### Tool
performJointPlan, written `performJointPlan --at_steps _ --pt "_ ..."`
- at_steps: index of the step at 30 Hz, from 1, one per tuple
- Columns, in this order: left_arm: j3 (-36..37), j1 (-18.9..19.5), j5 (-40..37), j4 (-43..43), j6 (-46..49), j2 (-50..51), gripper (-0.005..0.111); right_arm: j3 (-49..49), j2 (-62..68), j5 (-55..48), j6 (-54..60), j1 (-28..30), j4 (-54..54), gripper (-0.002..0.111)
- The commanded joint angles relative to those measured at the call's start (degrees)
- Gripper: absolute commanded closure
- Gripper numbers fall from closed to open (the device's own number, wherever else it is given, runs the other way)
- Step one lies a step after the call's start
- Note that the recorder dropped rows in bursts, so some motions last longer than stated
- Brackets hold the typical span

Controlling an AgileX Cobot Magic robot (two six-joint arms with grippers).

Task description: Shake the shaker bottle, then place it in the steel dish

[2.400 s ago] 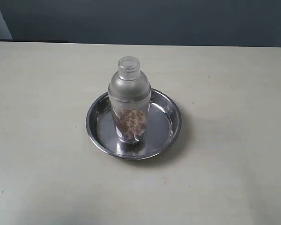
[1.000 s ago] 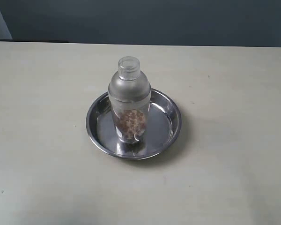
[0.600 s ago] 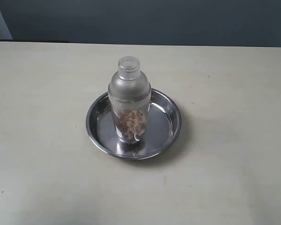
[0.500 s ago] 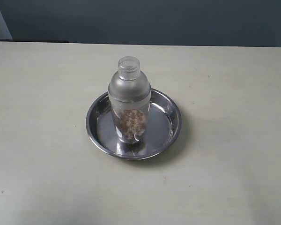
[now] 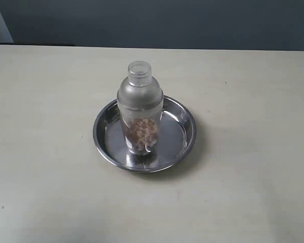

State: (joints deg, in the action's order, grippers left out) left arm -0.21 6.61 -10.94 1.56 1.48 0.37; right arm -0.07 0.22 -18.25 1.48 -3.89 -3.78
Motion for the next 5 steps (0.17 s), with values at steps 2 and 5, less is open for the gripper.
performJointPlan --at_steps 2,5 --pt "0.21 0.16 0.49 0.47 -0.05 -0.37 0.106 0.07 -0.22 0.68 0.01 -0.09 0.07 0.109" --pt "0.21 0.16 0.49 0.47 -0.05 -0.37 0.106 0.07 -0.22 0.68 0.01 -0.09 0.07 0.109"
